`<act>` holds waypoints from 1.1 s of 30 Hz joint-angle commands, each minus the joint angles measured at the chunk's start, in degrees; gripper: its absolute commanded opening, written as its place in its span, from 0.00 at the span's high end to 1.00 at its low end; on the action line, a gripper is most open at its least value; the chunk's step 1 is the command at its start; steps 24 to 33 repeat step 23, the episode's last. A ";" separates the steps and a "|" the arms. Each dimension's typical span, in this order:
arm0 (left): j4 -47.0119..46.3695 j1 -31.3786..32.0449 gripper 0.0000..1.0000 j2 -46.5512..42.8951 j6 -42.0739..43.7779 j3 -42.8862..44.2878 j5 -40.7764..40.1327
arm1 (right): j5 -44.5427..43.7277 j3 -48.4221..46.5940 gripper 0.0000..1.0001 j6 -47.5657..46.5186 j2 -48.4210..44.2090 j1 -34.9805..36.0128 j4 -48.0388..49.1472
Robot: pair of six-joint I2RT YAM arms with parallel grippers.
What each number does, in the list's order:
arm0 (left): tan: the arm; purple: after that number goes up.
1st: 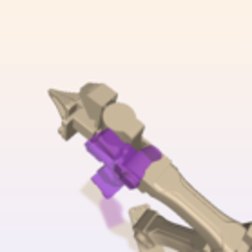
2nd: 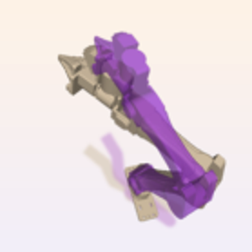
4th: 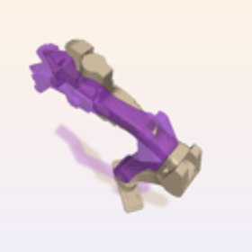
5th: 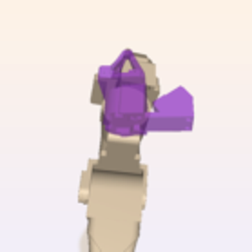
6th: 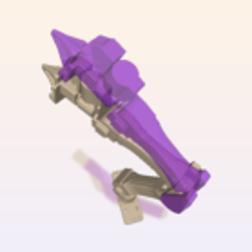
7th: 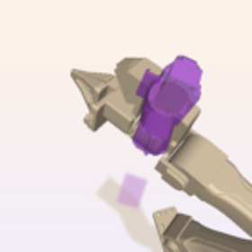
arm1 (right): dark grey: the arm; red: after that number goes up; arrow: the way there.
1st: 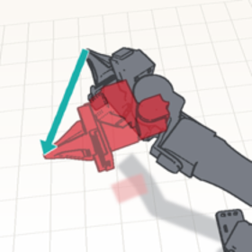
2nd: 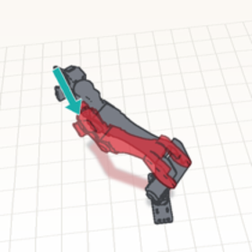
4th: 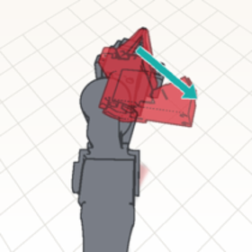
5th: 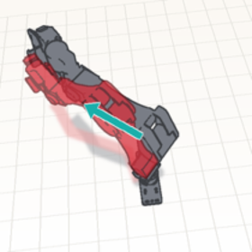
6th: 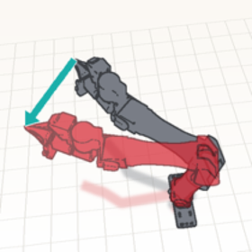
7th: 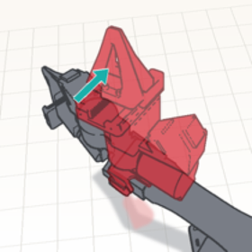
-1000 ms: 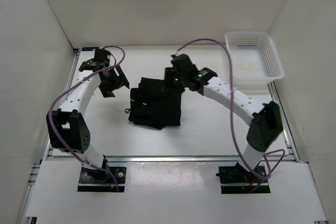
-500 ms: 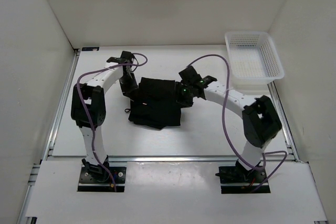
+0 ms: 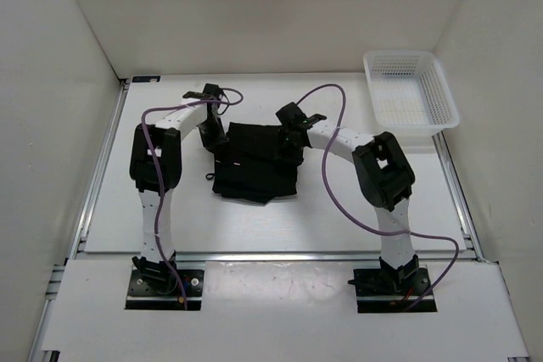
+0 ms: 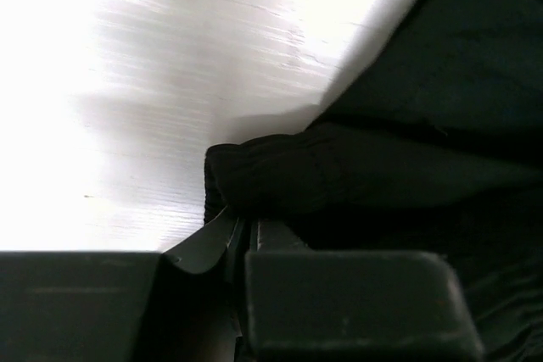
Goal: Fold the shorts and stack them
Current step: Fold the shorts
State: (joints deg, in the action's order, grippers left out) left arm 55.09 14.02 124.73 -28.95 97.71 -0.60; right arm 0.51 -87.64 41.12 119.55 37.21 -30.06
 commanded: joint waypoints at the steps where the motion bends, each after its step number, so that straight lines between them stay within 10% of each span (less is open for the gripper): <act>1: -0.33 1.71 0.83 -2.11 -0.05 1.08 1.22 | -6.75 -2.80 0.50 -3.15 -1.05 -1.52 -5.00; 5: 0.37 2.24 0.70 -8.43 -1.20 -0.50 2.01 | -7.81 -1.41 0.18 -4.64 -9.75 -1.53 -4.22; 7: 2.91 2.24 0.48 -12.74 -1.90 -1.12 0.17 | -7.19 -0.09 0.01 -5.26 -17.13 -1.53 -3.60; 11: 7.30 2.24 0.08 -21.26 -2.95 -0.50 -4.58 | -12.19 3.34 0.01 -5.79 -29.08 -0.30 -5.16; 23: 11.26 2.24 0.07 -59.40 -5.06 -14.11 -11.00 | -32.94 22.50 0.01 -4.03 -63.71 -0.82 -19.07; 33: 11.26 2.24 0.07 -59.40 -5.06 -14.11 -11.00 | -32.94 22.50 0.01 -4.03 -63.71 -0.82 -19.07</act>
